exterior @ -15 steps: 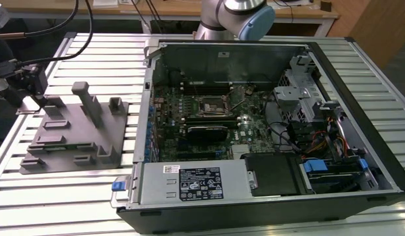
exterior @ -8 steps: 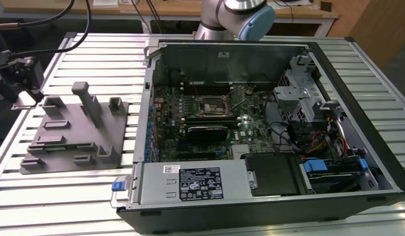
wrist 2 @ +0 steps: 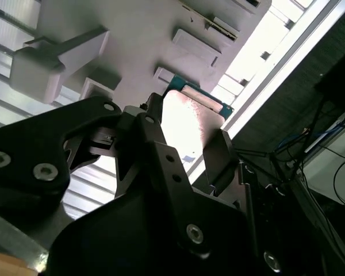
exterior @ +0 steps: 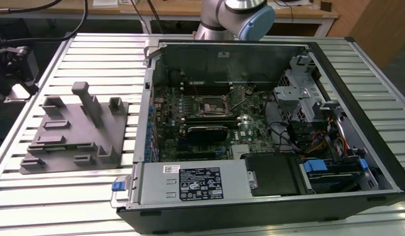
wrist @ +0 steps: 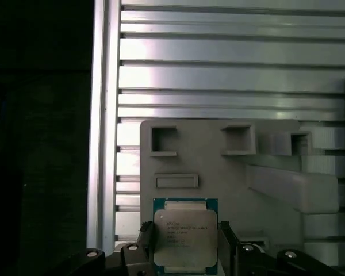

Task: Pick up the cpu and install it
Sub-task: 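Pick up the cpu and move it towards the insertion slot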

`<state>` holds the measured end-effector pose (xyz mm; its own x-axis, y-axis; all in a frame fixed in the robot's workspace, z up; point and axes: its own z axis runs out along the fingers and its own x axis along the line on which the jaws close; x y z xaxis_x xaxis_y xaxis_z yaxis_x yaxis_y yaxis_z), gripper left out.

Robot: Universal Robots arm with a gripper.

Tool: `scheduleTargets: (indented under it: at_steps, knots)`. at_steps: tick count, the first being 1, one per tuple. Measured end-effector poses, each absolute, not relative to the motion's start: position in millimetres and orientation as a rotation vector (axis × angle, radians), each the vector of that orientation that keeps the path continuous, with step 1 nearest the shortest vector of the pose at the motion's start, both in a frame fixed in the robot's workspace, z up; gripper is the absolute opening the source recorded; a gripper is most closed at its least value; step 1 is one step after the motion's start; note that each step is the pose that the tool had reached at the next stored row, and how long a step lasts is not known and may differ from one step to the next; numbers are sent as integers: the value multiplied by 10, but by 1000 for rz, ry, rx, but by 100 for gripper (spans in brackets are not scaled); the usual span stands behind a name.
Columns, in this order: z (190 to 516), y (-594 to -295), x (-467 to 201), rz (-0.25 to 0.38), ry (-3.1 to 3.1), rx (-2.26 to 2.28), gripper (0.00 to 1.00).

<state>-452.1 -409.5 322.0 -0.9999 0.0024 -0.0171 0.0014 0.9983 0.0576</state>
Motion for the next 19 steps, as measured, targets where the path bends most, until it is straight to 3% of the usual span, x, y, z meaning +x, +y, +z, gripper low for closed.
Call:
scheduleTargets:
  at_steps: [19]
  knots:
    - [3619, -4085, -4521, 90, 3123, 3, 53]
